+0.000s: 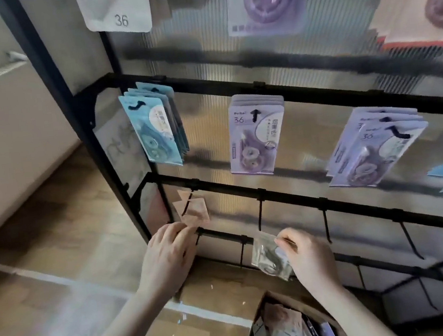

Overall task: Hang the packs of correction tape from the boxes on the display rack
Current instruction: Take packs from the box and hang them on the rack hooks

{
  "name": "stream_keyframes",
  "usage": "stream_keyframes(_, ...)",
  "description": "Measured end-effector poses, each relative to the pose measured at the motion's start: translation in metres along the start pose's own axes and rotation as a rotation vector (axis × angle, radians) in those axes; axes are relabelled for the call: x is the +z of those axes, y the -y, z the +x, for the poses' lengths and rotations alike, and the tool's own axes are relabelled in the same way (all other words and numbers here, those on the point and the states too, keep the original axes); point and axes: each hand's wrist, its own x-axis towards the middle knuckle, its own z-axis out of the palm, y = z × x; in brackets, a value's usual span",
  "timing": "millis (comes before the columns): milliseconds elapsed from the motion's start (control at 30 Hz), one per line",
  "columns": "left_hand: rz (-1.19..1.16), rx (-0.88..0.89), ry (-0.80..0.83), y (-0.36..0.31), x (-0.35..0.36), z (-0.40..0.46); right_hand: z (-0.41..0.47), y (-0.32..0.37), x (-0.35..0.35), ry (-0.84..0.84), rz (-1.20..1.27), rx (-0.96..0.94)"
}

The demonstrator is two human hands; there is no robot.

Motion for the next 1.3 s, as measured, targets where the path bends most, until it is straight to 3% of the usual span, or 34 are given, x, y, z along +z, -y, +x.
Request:
stream_keyframes(467, -0.058, -0.068, 0.171, 0.016, 0.083, -0.021, 0.037, -0.035, 0.085, 0.050, 0.055, -0.030)
stream_keyframes(1000, -0.048, -0.052, 0.231, 0.022, 0.116, -0.045, 0.047, -0.073, 0.102, 0.165, 0.073, -0.155)
stream_keyframes(1300, -0.057, -0.042, 0.260, 0.022, 0.131, -0.051, 0.082, -0.075, 0.117, 0.025, 0.045, -0.153)
